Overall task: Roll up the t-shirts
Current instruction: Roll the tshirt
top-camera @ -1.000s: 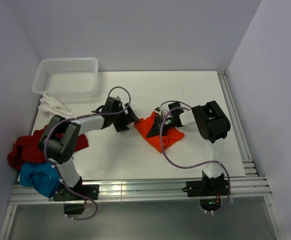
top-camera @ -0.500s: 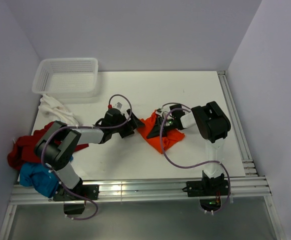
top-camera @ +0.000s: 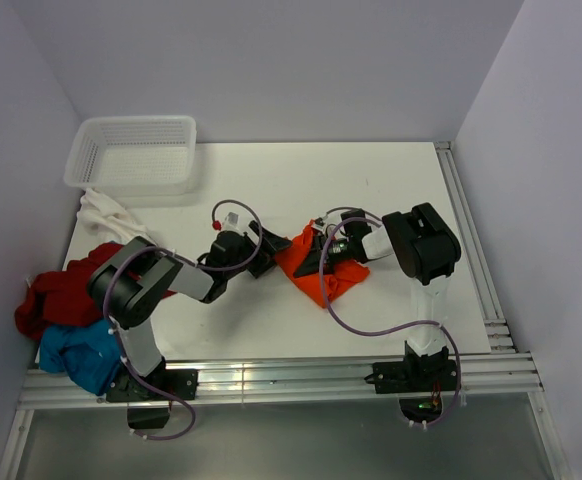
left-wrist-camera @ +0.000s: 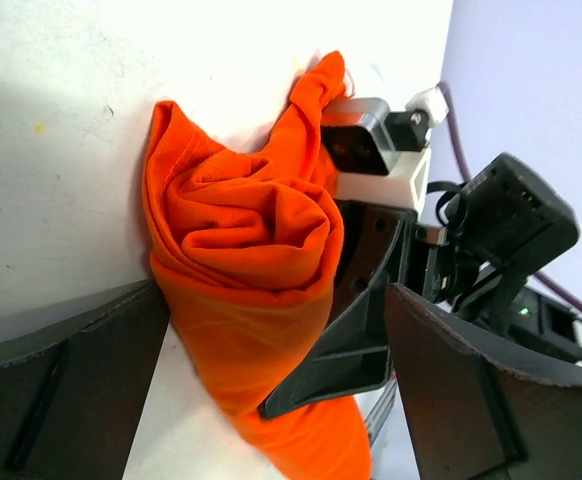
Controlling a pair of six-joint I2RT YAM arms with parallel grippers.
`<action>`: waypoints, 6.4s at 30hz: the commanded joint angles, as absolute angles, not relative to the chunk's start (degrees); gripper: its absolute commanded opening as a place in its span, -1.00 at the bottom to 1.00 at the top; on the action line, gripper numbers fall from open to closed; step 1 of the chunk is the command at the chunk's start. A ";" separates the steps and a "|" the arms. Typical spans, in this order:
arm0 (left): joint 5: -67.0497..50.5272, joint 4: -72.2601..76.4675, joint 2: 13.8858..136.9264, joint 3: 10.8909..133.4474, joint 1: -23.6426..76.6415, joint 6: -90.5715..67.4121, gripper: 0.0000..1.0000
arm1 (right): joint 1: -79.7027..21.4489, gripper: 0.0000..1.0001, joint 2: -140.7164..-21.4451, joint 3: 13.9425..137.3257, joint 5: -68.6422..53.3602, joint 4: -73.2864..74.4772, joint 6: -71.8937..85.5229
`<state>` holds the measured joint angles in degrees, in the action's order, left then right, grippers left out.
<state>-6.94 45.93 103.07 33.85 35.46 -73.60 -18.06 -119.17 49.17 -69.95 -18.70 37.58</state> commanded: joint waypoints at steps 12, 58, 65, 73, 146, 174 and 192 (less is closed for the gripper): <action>-1.76 48.43 110.13 30.23 37.00 -76.64 0.76 | -17.40 -1.00 -122.61 45.88 -66.71 -20.65 41.40; -0.44 19.69 102.83 45.61 34.54 -60.56 -0.80 | -17.49 0.18 -99.24 38.32 -53.53 -1.41 28.14; -0.26 14.60 103.01 48.42 34.45 -60.56 -0.81 | -17.75 -0.11 -92.90 34.46 -50.89 1.67 27.42; -0.26 9.41 104.24 52.82 34.19 -59.94 -0.83 | -17.67 -0.52 -91.14 31.90 -47.64 5.35 26.28; -11.69 -12.92 101.07 60.82 35.24 -65.13 -0.96 | -69.08 0.63 -110.30 69.52 48.25 36.29 29.26; -11.60 -10.02 96.60 56.08 32.96 -65.65 -0.14 | -62.24 -1.00 -96.17 53.89 29.47 20.42 30.06; -11.25 3.84 88.08 47.38 30.41 -61.52 0.73 | -34.99 -1.00 -91.65 38.41 -28.80 0.20 29.09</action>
<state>-10.66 -3.03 90.72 50.00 30.20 -62.59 -37.69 -87.96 41.23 -13.63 5.02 28.34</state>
